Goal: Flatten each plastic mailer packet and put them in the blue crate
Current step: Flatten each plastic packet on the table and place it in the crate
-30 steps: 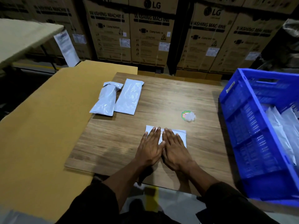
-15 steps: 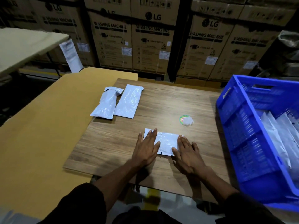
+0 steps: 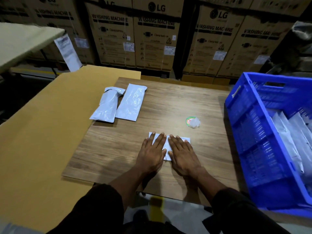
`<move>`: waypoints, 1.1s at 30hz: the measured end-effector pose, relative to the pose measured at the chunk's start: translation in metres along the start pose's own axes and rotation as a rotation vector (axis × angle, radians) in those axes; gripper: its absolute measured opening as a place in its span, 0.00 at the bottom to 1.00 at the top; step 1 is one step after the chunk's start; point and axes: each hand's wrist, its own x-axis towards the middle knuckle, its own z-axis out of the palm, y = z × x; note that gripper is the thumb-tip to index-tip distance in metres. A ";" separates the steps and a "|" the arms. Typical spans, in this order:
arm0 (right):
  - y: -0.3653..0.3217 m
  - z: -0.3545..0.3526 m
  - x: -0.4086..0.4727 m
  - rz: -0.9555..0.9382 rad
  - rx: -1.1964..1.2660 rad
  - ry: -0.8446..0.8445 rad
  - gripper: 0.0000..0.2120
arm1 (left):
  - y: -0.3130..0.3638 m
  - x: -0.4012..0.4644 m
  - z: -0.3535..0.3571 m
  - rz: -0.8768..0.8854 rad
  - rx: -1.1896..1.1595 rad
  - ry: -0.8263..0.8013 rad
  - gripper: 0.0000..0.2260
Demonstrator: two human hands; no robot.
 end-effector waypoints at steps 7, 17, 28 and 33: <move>-0.001 -0.003 0.000 0.021 -0.002 -0.016 0.29 | 0.001 0.000 -0.008 -0.009 0.015 -0.097 0.24; -0.001 -0.011 0.004 -0.002 -0.032 -0.105 0.37 | 0.002 0.005 -0.016 -0.070 0.060 -0.273 0.27; -0.011 -0.029 0.025 0.072 0.005 -0.315 0.31 | -0.010 0.011 -0.020 -0.045 0.065 -0.402 0.29; -0.016 -0.039 0.036 0.084 0.000 -0.313 0.34 | -0.017 0.012 -0.023 -0.043 0.048 -0.426 0.30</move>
